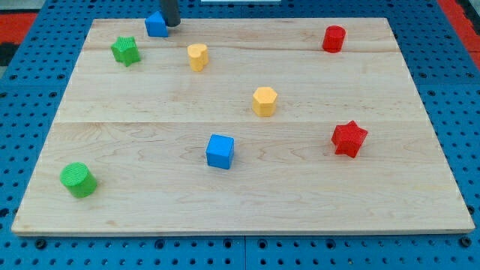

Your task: Move yellow heart closer to green star

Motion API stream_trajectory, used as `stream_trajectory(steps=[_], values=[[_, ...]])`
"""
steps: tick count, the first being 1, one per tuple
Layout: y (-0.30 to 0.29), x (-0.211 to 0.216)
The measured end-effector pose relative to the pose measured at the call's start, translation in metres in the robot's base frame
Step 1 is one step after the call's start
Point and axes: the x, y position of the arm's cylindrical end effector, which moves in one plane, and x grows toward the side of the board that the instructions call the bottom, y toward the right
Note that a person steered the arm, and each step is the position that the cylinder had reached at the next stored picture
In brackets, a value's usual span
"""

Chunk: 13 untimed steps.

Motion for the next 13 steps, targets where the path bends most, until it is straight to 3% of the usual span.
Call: stream_trajectory(steps=[2, 3, 5, 8, 13], values=[[0.094, 0.064], [0.089, 0.086], [0.029, 0.075], [0.025, 0.106], [-0.069, 0.125]])
